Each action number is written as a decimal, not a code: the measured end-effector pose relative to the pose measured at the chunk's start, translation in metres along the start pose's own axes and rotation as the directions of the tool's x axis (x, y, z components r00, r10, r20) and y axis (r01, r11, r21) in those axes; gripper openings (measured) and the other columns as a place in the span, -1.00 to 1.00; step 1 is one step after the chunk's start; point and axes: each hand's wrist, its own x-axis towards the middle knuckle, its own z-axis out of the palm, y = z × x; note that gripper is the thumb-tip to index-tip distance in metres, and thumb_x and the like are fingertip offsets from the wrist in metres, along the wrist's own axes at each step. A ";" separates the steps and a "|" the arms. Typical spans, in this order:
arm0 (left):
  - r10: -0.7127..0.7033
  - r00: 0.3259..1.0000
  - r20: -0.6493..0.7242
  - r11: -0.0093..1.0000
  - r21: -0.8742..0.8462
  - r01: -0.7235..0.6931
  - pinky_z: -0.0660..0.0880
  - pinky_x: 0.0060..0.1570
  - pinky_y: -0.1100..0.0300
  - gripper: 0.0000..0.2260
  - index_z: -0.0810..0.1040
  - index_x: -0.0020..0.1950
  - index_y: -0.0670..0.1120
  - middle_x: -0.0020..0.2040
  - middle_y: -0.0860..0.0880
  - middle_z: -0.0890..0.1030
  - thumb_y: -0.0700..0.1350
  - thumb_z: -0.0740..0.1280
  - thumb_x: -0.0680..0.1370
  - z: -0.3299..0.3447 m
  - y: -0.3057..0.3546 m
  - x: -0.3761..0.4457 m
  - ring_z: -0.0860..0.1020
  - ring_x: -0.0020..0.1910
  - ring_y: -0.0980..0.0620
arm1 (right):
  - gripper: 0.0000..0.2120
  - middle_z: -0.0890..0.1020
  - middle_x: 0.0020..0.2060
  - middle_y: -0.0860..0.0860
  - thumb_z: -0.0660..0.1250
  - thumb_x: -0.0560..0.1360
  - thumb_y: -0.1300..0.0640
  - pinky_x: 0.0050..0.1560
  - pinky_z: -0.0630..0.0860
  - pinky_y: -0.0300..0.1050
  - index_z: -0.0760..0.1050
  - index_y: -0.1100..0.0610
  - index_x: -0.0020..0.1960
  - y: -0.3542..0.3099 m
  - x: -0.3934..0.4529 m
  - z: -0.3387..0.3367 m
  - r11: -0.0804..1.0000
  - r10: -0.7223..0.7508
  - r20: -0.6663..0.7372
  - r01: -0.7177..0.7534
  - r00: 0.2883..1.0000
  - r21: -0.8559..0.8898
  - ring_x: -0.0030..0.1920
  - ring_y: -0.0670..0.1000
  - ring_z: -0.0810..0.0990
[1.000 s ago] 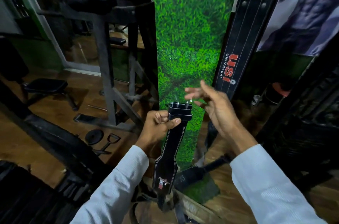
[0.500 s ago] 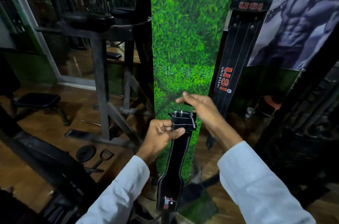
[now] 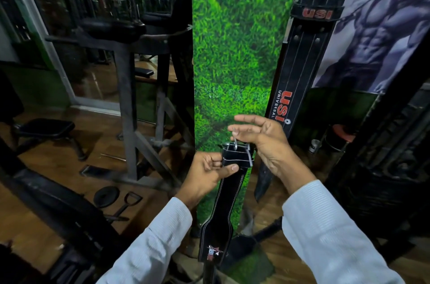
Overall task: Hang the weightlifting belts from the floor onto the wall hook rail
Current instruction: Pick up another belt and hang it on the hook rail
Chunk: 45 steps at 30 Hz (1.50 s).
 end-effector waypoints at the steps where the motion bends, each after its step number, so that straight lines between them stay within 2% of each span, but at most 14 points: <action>1: -0.020 1.000 0.014 1.000 0.002 0.020 0.59 0.08 0.00 -0.76 0.64 -0.07 -0.43 -0.07 -0.24 0.75 -0.25 0.53 0.44 0.002 0.001 0.000 0.67 -0.05 -0.03 | -0.63 0.76 -0.02 0.24 0.48 0.40 0.51 0.09 0.70 0.00 0.62 0.28 0.17 -0.001 0.004 -0.001 0.999 0.029 -0.032 -0.028 0.999 0.037 0.01 0.15 0.76; 4: -0.019 1.000 0.005 0.998 0.068 0.019 0.50 -0.21 0.43 -0.72 0.39 -0.32 -0.35 -0.40 0.18 0.65 -0.46 0.42 0.51 0.007 0.006 -0.002 0.57 -0.32 0.36 | -0.64 0.76 -0.06 0.23 0.48 0.38 0.54 0.13 0.68 0.10 0.63 0.30 0.12 -0.005 0.012 0.000 1.000 -0.008 -0.091 0.009 0.996 0.009 -0.05 0.11 0.77; 6: -0.023 1.000 0.021 0.998 0.057 0.022 0.54 -0.14 0.33 -0.96 0.68 -0.14 -0.38 -0.22 0.03 0.75 -0.42 0.45 0.51 0.001 0.000 0.001 0.65 -0.21 0.23 | -0.64 0.77 -0.08 0.20 0.51 0.40 0.47 0.08 0.66 -0.02 0.62 0.29 0.17 -0.010 0.009 0.000 0.997 -0.069 0.000 0.069 0.998 -0.036 -0.09 0.06 0.77; 8: 0.007 1.000 -0.008 1.000 0.017 -0.007 0.56 -0.12 0.30 -0.92 0.69 -0.01 -0.37 -0.14 -0.05 0.76 -0.38 0.47 0.51 0.001 0.002 0.003 0.66 -0.16 0.16 | -0.67 0.78 -0.18 0.16 0.52 0.46 0.27 0.18 0.62 -0.04 0.62 0.33 0.19 -0.014 0.003 -0.001 0.992 -0.113 0.110 0.118 0.988 -0.042 -0.16 0.05 0.76; 12: 0.004 0.999 0.037 0.998 0.056 -0.006 0.40 -0.32 0.53 -0.84 0.53 -0.26 -0.46 -0.31 0.33 0.56 -0.48 0.39 0.52 0.005 0.013 0.004 0.51 -0.41 0.42 | -0.69 0.78 -0.12 0.12 0.46 0.55 0.05 0.27 0.58 0.09 0.68 0.31 0.09 -0.013 0.007 -0.008 0.987 -0.126 -0.094 0.116 0.988 -0.109 -0.01 0.07 0.76; 14: 0.013 1.000 0.025 0.996 0.093 -0.016 0.44 -0.27 0.52 -0.91 0.57 -0.14 -0.35 -0.17 0.24 0.57 -0.48 0.40 0.52 0.002 0.011 0.006 0.55 -0.38 0.40 | -0.75 0.76 0.10 -0.02 0.47 0.54 0.03 0.38 0.51 0.14 0.70 0.17 0.13 -0.011 0.015 -0.016 0.924 -0.014 -0.045 -0.005 0.999 -0.382 0.19 0.00 0.69; 17: 0.022 1.000 -0.022 0.996 0.087 -0.020 0.61 -0.06 0.28 -0.86 0.74 0.03 -0.27 -0.01 -0.13 0.76 -0.40 0.47 0.50 -0.005 0.005 0.012 0.71 -0.08 0.10 | -0.49 0.72 0.20 -0.08 0.44 0.49 -0.21 0.52 0.34 0.15 0.70 0.25 0.09 -0.004 0.021 -0.025 0.791 0.259 0.104 -0.149 0.960 -0.593 0.35 -0.03 0.59; 21: 0.046 0.999 -0.021 0.994 0.101 -0.044 0.63 0.04 0.20 -0.79 0.70 0.11 -0.33 0.03 -0.17 0.75 -0.40 0.48 0.48 -0.007 0.006 0.022 0.71 0.00 0.00 | -0.83 0.77 -0.12 -0.06 0.54 0.48 0.18 0.19 0.55 -0.01 0.69 0.19 0.05 -0.015 0.031 -0.031 0.853 0.176 0.125 -0.087 0.976 -0.515 -0.02 -0.01 0.73; 23: 0.047 0.999 -0.023 0.994 0.095 -0.045 0.62 0.01 0.22 -0.81 0.70 0.10 -0.32 0.00 -0.13 0.76 -0.39 0.49 0.49 -0.008 0.012 0.030 0.71 -0.02 0.02 | -0.80 0.76 -0.22 -0.01 0.54 0.45 0.33 0.05 0.60 -0.07 0.66 0.17 0.04 -0.026 0.038 -0.030 0.902 0.112 0.108 -0.056 0.988 -0.428 -0.18 -0.07 0.72; 28: -0.019 1.000 -0.007 0.997 0.078 0.019 0.59 -0.10 0.25 -0.78 0.68 0.12 -0.35 -0.09 -0.13 0.75 -0.35 0.50 0.49 -0.016 0.033 0.058 0.68 -0.13 0.07 | -0.80 0.68 -0.32 -0.04 0.56 0.40 0.41 -0.24 0.57 -0.27 0.67 0.22 -0.03 -0.056 0.056 -0.019 0.880 -0.166 0.116 0.200 0.979 -0.432 -0.37 -0.19 0.57; 32: -0.111 0.992 -0.057 0.994 0.010 0.112 0.52 -0.19 0.22 -0.82 0.73 0.01 -0.19 -0.07 -0.15 0.76 -0.38 0.50 0.46 -0.031 0.081 0.068 0.68 -0.17 0.02 | -0.79 0.66 -0.37 -0.06 0.59 0.36 0.42 -0.23 0.52 -0.18 0.67 0.21 -0.08 -0.075 0.066 -0.021 0.880 -0.274 0.115 0.298 0.955 -0.370 -0.41 -0.17 0.49; 36: 0.236 0.923 -0.305 0.970 0.125 -0.207 0.55 -0.18 0.21 -0.92 0.76 -0.08 -0.12 -0.19 -0.09 0.76 -0.19 0.58 0.45 -0.036 0.122 0.094 0.65 -0.21 0.03 | -0.77 0.68 -0.38 -0.01 0.61 0.34 0.42 -0.23 0.59 -0.16 0.64 0.22 -0.11 -0.102 0.074 -0.022 0.862 -0.354 0.054 0.348 0.934 -0.369 -0.39 -0.11 0.54; 41: 0.503 0.864 0.012 0.760 0.471 -0.449 0.55 -0.21 0.12 -0.82 0.73 -0.12 -0.06 -0.26 -0.04 0.71 0.04 0.50 0.54 -0.008 0.165 0.129 0.65 -0.27 0.06 | -0.77 0.70 -0.31 0.02 0.61 0.36 0.36 -0.31 0.57 -0.22 0.63 0.13 -0.13 -0.127 0.085 -0.022 0.821 -0.475 -0.050 0.422 0.879 -0.385 -0.35 -0.13 0.63; 45: 0.528 0.849 0.009 0.745 0.474 -0.468 0.34 -0.34 0.16 -0.68 0.61 -0.30 -0.14 -0.45 -0.04 0.53 0.01 0.42 0.59 0.008 0.180 0.152 0.43 -0.41 0.11 | -0.78 0.73 -0.25 0.02 0.61 0.39 0.28 -0.31 0.58 -0.19 0.63 0.11 -0.05 -0.143 0.088 -0.031 0.832 -0.493 -0.100 0.435 0.864 -0.343 -0.28 -0.08 0.67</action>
